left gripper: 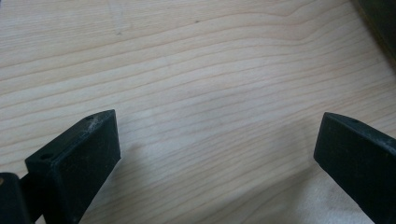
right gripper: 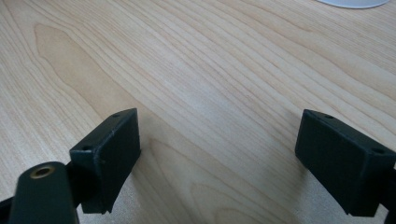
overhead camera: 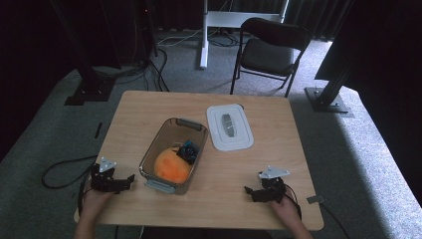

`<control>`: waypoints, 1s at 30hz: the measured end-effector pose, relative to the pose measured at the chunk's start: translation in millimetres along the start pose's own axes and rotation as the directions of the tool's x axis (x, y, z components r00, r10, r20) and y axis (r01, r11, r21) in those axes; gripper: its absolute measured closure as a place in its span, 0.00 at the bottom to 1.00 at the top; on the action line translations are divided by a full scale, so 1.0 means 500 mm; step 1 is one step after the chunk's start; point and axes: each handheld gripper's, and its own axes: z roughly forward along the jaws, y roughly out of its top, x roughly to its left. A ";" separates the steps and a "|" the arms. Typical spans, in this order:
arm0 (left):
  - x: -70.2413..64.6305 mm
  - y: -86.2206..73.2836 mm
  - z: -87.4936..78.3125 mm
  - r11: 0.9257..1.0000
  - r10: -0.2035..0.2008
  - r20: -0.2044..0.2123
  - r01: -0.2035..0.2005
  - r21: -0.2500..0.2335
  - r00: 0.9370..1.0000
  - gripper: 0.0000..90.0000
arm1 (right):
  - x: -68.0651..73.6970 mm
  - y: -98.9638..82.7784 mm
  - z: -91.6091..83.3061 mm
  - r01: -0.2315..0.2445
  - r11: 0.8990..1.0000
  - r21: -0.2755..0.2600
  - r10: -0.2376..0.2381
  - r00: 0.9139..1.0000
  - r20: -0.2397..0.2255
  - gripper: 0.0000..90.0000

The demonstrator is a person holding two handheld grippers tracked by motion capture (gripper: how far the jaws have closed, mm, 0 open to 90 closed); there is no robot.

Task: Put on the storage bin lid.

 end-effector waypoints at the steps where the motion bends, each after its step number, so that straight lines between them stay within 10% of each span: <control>1: -0.001 0.003 0.003 1.000 0.002 0.002 -0.002 0.000 1.000 0.01 | 0.000 0.000 0.000 -0.001 1.000 0.000 0.001 1.000 0.000 0.15; 30: -0.029 0.079 0.054 0.999 0.048 0.026 -0.048 -0.016 0.999 0.01 | -0.001 0.002 0.001 -0.003 1.000 0.004 0.003 1.000 0.004 0.14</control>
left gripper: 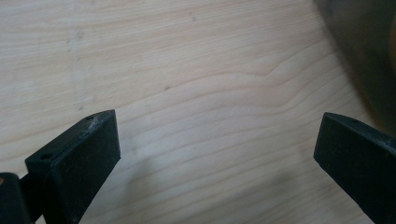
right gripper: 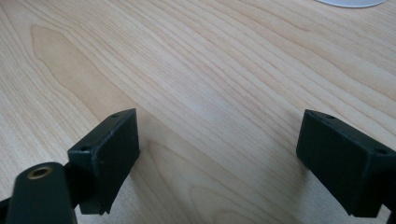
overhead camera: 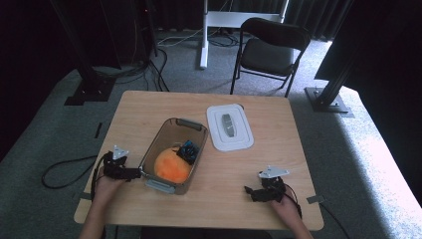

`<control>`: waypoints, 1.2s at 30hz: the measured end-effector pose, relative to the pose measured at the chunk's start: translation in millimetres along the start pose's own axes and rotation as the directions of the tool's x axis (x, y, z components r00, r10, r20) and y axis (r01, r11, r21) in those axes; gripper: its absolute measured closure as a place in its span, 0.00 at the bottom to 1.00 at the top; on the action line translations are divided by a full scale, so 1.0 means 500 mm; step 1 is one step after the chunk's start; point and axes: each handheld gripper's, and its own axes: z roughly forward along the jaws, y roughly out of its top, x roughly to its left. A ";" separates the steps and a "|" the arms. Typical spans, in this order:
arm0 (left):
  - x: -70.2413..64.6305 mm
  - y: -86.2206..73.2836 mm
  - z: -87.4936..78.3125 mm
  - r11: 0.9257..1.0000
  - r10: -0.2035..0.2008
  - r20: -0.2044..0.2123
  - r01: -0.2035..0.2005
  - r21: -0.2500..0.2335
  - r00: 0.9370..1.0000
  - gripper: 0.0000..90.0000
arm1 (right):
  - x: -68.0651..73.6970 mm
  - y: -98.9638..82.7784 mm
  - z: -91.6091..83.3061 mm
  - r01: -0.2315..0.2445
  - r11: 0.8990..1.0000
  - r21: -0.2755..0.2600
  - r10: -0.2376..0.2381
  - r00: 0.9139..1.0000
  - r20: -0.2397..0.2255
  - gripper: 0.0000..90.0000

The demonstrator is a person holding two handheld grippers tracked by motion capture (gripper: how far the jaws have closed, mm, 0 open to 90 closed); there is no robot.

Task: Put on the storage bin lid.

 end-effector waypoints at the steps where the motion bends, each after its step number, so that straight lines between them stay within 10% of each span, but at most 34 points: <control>1: -0.002 0.002 0.003 1.000 0.006 0.004 -0.006 0.003 1.000 0.01 | -0.001 0.000 0.000 0.002 1.000 0.001 -0.002 1.000 -0.005 0.14; 36: -0.088 0.004 0.000 0.999 0.051 0.085 -0.052 0.006 0.995 0.01 | -0.049 0.026 -0.015 -0.080 0.997 -0.012 0.080 0.997 0.022 0.14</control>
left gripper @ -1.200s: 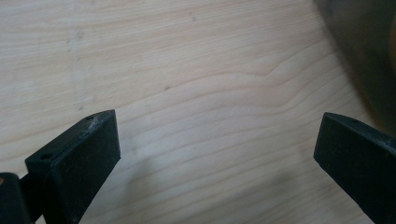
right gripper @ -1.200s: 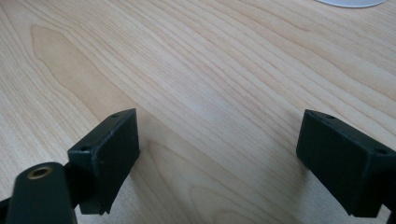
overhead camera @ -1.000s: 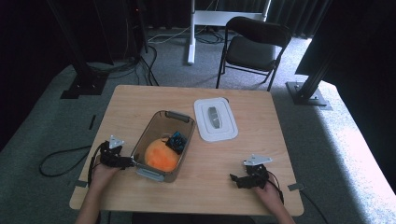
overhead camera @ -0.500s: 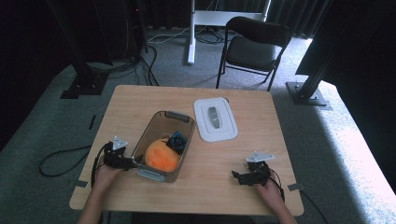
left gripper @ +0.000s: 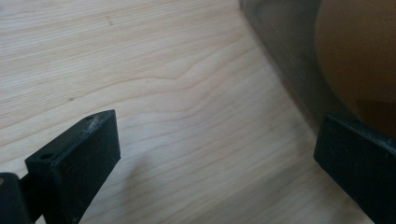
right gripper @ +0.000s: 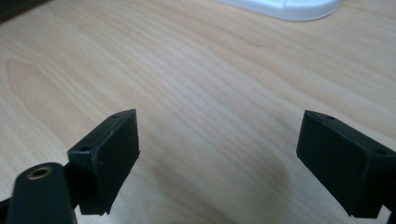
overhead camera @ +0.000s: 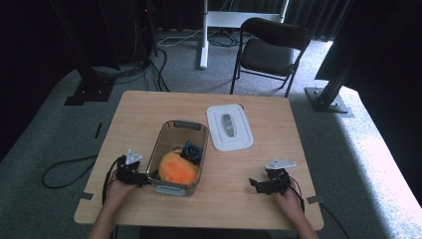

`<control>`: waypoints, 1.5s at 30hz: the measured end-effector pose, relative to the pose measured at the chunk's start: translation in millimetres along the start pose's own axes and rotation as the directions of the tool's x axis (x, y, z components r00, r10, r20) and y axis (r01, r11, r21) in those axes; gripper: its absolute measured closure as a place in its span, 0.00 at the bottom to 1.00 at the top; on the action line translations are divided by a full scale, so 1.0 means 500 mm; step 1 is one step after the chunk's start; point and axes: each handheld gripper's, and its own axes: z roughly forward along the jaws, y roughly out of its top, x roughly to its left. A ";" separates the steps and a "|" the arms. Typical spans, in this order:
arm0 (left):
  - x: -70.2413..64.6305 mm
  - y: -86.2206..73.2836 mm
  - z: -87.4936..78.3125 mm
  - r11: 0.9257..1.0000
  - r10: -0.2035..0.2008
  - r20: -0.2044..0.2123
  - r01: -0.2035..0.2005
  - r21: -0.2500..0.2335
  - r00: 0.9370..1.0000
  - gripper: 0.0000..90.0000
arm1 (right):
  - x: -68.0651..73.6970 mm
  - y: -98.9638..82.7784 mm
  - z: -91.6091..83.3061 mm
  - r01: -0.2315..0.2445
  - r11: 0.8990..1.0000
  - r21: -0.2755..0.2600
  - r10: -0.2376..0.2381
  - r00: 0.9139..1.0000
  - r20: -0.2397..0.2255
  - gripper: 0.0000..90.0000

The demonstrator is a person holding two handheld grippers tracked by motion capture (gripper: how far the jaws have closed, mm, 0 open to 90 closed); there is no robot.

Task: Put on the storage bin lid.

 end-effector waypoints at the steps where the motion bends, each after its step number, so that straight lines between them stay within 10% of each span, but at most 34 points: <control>1: -0.002 0.001 0.000 1.000 0.003 -0.001 -0.003 0.002 1.000 0.01 | -0.003 0.002 0.000 -0.003 1.000 0.000 0.003 1.000 0.005 0.14; 29: -0.099 0.009 0.009 0.997 0.040 0.007 -0.041 0.058 0.999 0.01 | -0.034 0.166 0.069 -0.107 0.987 -0.122 0.113 0.992 0.049 0.12; 45: -0.151 0.018 0.037 0.994 0.082 0.040 -0.085 0.074 0.996 0.01 | -0.034 0.233 0.143 -0.090 0.994 -0.066 0.093 0.995 0.044 0.12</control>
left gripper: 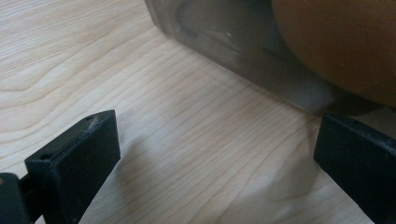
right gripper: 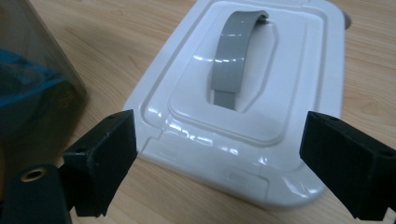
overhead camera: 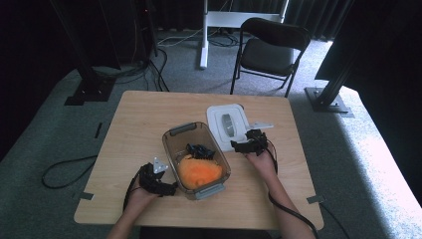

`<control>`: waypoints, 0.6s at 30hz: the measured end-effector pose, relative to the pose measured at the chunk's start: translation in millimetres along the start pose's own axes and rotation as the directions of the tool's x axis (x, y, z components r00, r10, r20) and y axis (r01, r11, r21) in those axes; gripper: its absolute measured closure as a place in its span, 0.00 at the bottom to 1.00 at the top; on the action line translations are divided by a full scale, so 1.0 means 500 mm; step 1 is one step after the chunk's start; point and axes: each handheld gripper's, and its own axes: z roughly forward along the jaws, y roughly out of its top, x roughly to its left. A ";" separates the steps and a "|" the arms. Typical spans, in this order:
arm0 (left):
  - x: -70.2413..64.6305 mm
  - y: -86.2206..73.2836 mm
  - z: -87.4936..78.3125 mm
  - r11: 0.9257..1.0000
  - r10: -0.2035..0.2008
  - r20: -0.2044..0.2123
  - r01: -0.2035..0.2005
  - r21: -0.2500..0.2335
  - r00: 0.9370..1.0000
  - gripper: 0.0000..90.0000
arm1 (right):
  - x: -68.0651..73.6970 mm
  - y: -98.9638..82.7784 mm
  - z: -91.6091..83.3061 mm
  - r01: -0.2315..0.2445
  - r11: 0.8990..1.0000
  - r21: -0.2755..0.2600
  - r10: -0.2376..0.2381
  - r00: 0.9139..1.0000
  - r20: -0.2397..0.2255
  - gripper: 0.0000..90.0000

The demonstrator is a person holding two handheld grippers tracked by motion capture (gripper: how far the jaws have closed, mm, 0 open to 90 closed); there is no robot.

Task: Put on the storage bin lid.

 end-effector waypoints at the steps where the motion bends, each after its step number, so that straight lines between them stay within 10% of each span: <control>1: -0.003 0.002 0.001 1.000 0.003 0.003 -0.003 0.000 1.000 0.01 | 0.000 0.003 0.004 0.001 1.000 -0.001 -0.001 1.000 0.002 0.12; 18: 0.024 -0.024 -0.017 1.000 0.003 -0.018 -0.003 -0.016 1.000 0.01 | -0.006 0.050 0.075 -0.017 1.000 0.019 0.016 0.999 0.043 0.14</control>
